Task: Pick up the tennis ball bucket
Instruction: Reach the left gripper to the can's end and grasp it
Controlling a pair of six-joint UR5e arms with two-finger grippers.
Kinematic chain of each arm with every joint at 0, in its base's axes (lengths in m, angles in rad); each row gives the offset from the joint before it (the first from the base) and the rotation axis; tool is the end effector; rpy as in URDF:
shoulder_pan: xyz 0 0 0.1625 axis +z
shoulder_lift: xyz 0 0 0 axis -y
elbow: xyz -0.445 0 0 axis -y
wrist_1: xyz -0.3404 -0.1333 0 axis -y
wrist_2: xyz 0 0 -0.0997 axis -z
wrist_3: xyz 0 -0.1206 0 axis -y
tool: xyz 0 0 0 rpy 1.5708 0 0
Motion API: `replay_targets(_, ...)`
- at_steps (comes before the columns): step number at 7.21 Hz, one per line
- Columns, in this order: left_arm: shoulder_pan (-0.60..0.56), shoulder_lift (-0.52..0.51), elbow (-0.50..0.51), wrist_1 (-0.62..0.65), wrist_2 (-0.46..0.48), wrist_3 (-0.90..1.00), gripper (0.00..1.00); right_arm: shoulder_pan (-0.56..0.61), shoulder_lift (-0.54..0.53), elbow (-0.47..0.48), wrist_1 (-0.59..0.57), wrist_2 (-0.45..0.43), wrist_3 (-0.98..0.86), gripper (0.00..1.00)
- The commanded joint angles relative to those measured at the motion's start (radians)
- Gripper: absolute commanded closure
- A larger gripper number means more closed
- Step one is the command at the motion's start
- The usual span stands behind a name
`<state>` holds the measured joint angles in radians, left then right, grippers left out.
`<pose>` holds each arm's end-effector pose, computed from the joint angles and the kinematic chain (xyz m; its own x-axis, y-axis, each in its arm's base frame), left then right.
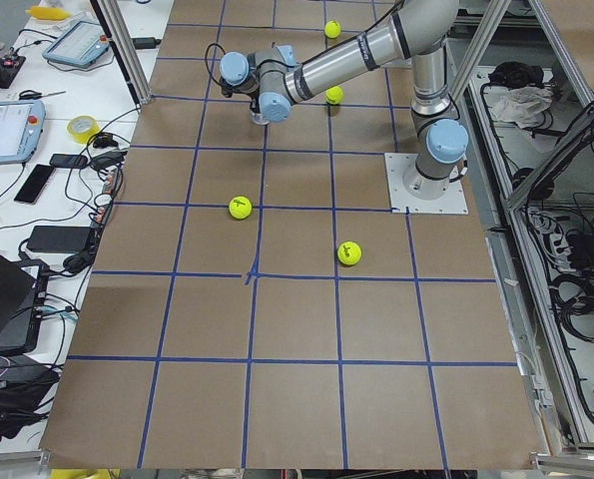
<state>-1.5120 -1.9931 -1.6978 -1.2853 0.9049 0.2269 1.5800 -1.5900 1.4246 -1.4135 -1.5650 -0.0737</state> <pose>-0.1755 -0.5555 0.2731 -0.7684 0.0151 0.6398 0.1192 0.9856 0.1199 0.1379 -0.4266 0.5437 -0.9965 -0.0829 -0.0052 -0.0828 0.9965 -0.0085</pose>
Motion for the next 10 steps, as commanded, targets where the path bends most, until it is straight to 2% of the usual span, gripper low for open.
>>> replay_targets(1,0.009,-0.081,0.017,0.020,-0.076,0.028,0.00,-0.021,-0.002,0.005,0.010,-0.018,0.076,0.00)
replay_targets(4,0.009,-0.140,0.010,0.063,-0.113,0.066,0.02,-0.040,0.005,0.008,0.001,-0.009,0.065,0.00)
replay_targets(5,0.009,-0.151,0.006,0.055,-0.235,0.040,0.13,-0.040,0.008,0.008,-0.018,-0.010,0.063,0.00)
replay_targets(6,0.009,-0.156,0.007,0.058,-0.256,0.035,0.41,-0.040,0.008,0.008,-0.018,-0.009,0.063,0.00)
replay_targets(7,0.009,-0.154,0.012,0.057,-0.251,0.025,0.99,-0.040,0.008,0.010,-0.019,-0.009,0.065,0.00)
replay_targets(10,0.009,-0.125,0.017,0.063,-0.247,-0.069,1.00,-0.041,0.010,0.010,-0.021,-0.009,0.065,0.00)
